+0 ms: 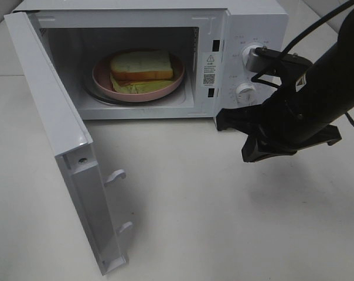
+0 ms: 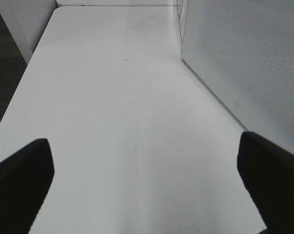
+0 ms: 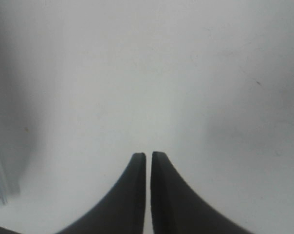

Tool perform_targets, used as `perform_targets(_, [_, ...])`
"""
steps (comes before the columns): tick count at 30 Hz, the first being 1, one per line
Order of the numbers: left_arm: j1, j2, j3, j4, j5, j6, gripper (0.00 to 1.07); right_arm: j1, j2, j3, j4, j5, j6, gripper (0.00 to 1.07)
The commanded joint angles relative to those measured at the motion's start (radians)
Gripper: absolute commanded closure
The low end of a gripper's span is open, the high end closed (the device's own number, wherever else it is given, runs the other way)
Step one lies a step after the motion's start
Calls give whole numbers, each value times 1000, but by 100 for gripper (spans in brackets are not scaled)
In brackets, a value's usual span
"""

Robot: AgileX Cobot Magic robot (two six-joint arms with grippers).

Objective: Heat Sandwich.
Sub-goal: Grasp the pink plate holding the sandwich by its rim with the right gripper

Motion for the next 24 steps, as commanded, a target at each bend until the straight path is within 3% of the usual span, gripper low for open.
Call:
perform_targets(1, [4, -28, 3, -8, -8, -4, 9, -4, -8, -40, -59, 131, -198, 99])
perform_targets(8, [4, -28, 3, -8, -8, -4, 9, -4, -8, -82, -113, 231, -539, 98])
perform_targets(12, [4, -28, 3, -8, -8, -4, 9, -4, -8, -111, -124, 304, -868, 98])
perform_targets(24, [4, -28, 3, -8, -8, -4, 9, -4, -8, -120, -124, 312, -1542, 98])
